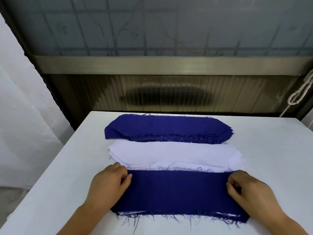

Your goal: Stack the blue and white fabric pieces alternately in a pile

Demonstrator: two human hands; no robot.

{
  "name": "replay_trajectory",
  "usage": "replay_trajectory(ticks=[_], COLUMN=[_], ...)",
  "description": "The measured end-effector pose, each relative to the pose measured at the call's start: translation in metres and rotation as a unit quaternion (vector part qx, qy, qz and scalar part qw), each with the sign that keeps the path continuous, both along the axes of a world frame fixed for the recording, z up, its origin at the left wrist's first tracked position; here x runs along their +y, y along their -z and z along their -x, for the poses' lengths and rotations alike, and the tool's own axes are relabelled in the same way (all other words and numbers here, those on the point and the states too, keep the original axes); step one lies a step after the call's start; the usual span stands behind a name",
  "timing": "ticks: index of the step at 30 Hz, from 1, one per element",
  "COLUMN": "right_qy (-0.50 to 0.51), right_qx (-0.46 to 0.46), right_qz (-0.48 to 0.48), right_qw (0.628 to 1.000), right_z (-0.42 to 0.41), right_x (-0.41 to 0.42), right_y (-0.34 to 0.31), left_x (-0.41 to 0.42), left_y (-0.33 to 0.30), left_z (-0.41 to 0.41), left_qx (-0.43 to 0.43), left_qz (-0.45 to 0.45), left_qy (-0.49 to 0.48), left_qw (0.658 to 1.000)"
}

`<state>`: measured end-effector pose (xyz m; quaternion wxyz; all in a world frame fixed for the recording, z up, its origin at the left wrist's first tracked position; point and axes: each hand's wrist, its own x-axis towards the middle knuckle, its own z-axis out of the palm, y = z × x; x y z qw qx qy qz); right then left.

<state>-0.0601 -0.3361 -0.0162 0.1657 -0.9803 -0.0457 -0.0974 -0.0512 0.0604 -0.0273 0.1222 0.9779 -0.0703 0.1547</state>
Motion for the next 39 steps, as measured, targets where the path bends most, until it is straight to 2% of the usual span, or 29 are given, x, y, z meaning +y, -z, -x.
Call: replay_trajectory(ticks=[3,8,12,14,22,28,32,35,39], right_qy=[0.006,-0.055,-0.079,-0.087,-0.117,-0.122,-0.116,-0.095,-0.053], right_qx=[-0.008,-0.039,0.007,-0.010,-0.037,-0.097,-0.099,-0.083,-0.043], right_qz=[0.003,-0.030,-0.054,-0.059,-0.073,-0.057,-0.063,-0.090,-0.182], right_qw=[1.000,0.997,0.995,0.994,0.990,0.986,0.986,0.988,0.981], right_z=[-0.014,-0.053,-0.075,-0.075,-0.071,-0.070,-0.069,-0.069,-0.070], right_x=[0.003,0.025,0.036,0.037,0.034,0.034,0.033,0.034,0.029], right_y=[-0.005,-0.008,0.005,0.010,0.012,0.017,0.015,0.013,0.015], left_x=[-0.009,-0.045,-0.057,-0.057,-0.057,-0.055,-0.055,-0.056,-0.052], left_y=[-0.009,-0.016,0.003,0.013,0.011,0.013,0.010,0.006,0.004], left_z=[-0.017,-0.052,-0.072,-0.073,-0.066,-0.066,-0.064,-0.062,-0.062], left_qx=[-0.012,-0.048,0.013,0.020,-0.050,-0.103,-0.113,-0.091,-0.043], left_qz=[0.004,0.003,0.031,0.061,0.064,0.055,0.054,0.070,0.131], left_qy=[0.003,0.086,0.109,0.112,0.148,0.176,0.163,0.129,0.047], left_qw=[1.000,0.995,0.993,0.992,0.986,0.977,0.979,0.985,0.989])
